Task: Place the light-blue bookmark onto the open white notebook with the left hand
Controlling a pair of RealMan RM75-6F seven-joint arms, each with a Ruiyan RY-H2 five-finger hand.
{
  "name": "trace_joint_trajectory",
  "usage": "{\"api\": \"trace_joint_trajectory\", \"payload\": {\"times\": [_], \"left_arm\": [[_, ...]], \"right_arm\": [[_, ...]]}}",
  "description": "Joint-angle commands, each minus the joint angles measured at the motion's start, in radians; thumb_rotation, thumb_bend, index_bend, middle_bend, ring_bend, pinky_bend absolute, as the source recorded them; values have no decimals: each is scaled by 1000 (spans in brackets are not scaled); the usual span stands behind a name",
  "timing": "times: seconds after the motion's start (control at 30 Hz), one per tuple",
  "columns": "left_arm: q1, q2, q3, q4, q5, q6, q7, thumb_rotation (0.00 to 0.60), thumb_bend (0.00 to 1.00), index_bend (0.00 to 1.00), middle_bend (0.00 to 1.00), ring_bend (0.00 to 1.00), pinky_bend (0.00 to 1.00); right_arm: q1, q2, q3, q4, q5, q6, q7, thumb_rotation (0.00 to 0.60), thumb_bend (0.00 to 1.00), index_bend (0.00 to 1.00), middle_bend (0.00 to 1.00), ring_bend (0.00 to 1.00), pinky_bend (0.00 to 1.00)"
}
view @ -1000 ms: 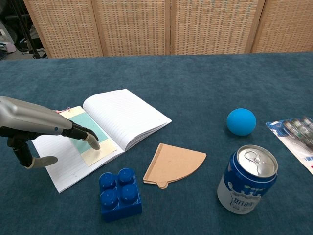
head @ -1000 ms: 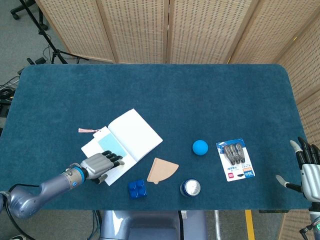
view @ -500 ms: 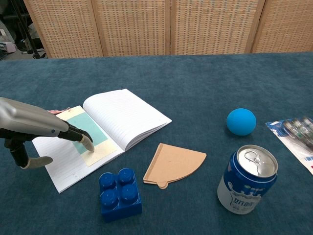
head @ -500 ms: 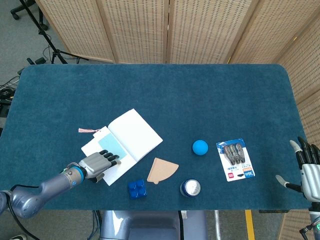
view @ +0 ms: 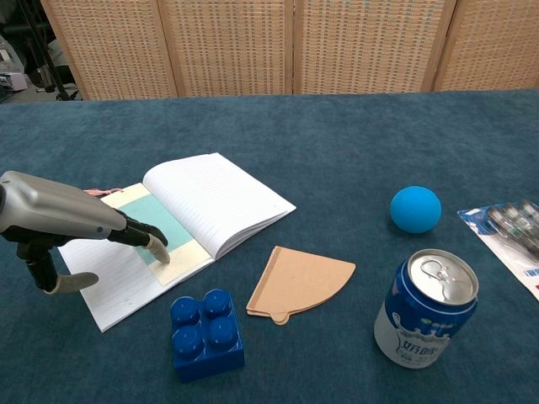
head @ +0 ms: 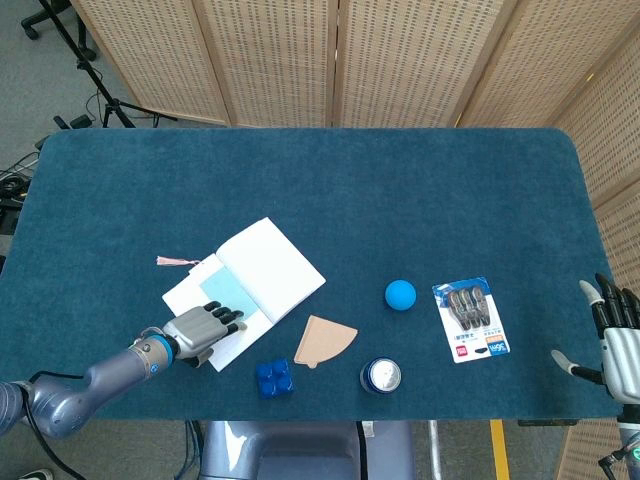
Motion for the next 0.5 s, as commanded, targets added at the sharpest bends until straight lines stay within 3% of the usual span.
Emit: {"api": "trace_joint_trajectory", "payload": {"times": [0.03,0.5], "left_arm": [[-2,0,2,-3,-1,5,1,600,588,0,0,0,0],[-10,-16,18,-5,-2,27,2,600,588,0,0,0,0]], "right_arm": [[0,0,0,0,0,1,0,600,156,0,0,0,0],[-2,1,0,-1,-2,6,2,600,156,0,0,0,0]]}}
